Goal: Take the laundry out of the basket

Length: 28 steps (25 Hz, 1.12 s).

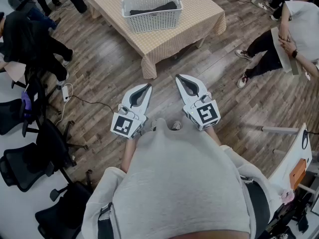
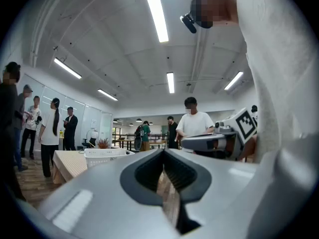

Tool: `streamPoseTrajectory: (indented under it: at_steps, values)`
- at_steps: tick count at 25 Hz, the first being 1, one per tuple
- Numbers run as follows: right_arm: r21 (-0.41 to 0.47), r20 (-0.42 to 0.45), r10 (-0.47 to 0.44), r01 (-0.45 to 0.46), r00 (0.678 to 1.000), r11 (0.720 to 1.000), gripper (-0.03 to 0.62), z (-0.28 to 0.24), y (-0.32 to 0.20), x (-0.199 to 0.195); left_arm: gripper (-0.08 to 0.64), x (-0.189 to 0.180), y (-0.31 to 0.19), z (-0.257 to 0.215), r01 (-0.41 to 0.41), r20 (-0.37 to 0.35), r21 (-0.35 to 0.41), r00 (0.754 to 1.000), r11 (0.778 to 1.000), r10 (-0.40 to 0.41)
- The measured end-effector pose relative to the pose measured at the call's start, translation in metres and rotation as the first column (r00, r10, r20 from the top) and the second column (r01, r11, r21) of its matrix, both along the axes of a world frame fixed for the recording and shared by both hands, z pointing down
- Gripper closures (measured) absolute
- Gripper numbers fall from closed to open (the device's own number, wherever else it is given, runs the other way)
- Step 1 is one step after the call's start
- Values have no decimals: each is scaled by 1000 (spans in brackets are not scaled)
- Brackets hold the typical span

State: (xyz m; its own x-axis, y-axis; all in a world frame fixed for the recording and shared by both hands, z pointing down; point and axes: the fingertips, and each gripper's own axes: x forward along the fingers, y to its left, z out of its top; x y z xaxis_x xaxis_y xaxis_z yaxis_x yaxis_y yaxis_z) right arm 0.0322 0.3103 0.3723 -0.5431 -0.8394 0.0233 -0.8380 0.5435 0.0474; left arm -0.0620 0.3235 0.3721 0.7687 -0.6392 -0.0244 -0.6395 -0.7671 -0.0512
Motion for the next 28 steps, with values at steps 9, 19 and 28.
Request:
streamPoseTrajectory:
  at_steps: [9,19,28]
  values:
    - [-1,-4,-11,11,1000,1000,594,1,7,8,554,11,6,-1,1,4,-3,1000,1000,-1]
    - [0,35,-53,53,998,999,594,2,23,27,554,34,20,2,23,14,-10,1000,1000,-23]
    - [-35,41,-74,76,996,997,594,23,29,32,554,43,29,21,31,37,-46,999,998,-29]
